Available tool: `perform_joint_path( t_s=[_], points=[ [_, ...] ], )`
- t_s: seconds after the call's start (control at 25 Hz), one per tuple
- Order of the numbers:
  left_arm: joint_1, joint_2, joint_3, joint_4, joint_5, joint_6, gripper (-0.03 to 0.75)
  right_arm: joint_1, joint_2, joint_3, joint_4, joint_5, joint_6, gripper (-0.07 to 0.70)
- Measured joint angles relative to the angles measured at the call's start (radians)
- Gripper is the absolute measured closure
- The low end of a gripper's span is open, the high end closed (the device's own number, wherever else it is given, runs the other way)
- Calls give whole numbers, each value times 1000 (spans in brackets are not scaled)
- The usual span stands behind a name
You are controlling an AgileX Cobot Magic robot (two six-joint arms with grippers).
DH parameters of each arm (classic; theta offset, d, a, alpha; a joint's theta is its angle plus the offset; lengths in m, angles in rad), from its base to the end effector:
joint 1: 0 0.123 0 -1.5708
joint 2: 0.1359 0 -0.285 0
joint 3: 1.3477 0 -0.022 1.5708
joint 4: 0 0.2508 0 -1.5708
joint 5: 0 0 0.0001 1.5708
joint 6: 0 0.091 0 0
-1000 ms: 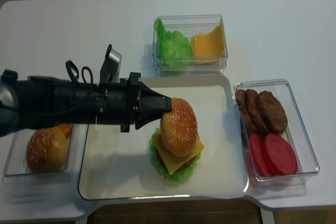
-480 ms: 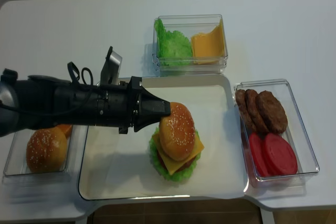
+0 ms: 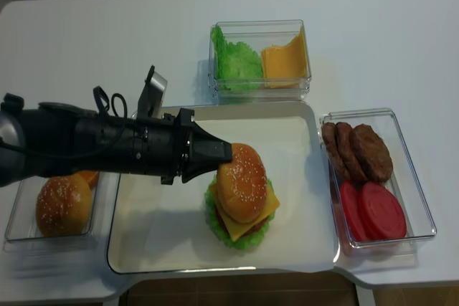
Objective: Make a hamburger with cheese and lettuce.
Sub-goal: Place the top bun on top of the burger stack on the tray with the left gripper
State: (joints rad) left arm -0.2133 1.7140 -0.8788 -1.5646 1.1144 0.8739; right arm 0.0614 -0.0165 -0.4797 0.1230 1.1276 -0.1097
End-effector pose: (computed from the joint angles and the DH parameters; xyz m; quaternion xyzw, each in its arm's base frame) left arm 0.2821 -0.1447 0.2149 0.0212 0.8071 -0.5829 0.0909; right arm -0.0089 0.0096 0.2668 -0.0786 0.8659 0.0495 0.4915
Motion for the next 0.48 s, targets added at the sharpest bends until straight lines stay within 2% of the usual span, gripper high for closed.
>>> perform_joint_path(
  t_s=[0.48],
  points=[
    [0,0,0,12,-48,0,547,0,0,0,0,0,0,636]
  ],
)
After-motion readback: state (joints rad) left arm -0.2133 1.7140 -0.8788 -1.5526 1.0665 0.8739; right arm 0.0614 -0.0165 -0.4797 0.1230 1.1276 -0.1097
